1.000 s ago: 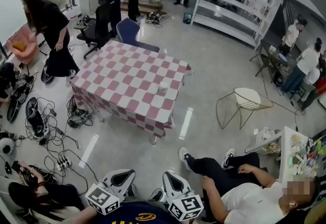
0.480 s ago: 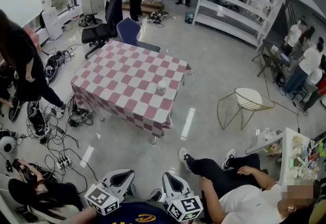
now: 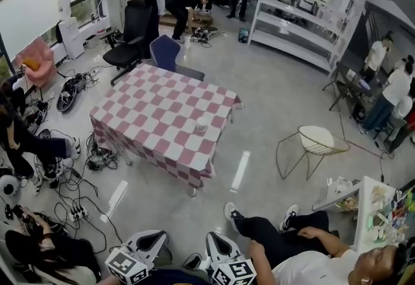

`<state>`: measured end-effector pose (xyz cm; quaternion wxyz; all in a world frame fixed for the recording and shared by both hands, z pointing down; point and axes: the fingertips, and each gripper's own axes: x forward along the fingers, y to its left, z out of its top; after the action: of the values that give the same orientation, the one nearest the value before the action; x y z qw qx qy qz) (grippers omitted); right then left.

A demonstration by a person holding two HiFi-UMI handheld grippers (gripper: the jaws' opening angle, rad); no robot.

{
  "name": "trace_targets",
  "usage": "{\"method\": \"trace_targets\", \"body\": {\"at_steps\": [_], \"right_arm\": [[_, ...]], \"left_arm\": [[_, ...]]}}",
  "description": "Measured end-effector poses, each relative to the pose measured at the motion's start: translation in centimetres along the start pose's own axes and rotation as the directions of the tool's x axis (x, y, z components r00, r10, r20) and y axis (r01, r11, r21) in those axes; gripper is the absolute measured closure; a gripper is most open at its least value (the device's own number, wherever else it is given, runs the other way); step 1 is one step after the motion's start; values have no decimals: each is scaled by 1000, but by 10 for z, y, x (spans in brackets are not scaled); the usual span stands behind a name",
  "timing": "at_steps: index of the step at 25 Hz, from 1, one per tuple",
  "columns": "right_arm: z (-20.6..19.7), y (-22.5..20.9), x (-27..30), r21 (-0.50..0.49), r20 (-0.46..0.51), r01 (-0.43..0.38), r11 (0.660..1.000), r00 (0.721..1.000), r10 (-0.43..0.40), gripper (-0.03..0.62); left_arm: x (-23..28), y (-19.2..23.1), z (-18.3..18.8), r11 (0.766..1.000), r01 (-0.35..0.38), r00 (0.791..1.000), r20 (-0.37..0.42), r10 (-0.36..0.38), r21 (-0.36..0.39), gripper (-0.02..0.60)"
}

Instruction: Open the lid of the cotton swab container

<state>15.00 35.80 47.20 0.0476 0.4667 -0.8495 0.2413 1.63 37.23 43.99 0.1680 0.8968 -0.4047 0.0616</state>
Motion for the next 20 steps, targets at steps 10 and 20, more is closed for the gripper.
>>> {"method": "trace_targets", "body": {"at_steps": [10, 20], "right_arm": [[20, -15, 47, 5, 2, 57, 998, 998, -57, 583], [63, -34, 140, 33, 28, 171, 985, 985, -172, 583]], "left_arm": [[38, 41, 29, 998, 67, 998, 5, -67, -3, 580], [92, 138, 72, 984, 179, 984, 3, -179, 1, 580]]}}
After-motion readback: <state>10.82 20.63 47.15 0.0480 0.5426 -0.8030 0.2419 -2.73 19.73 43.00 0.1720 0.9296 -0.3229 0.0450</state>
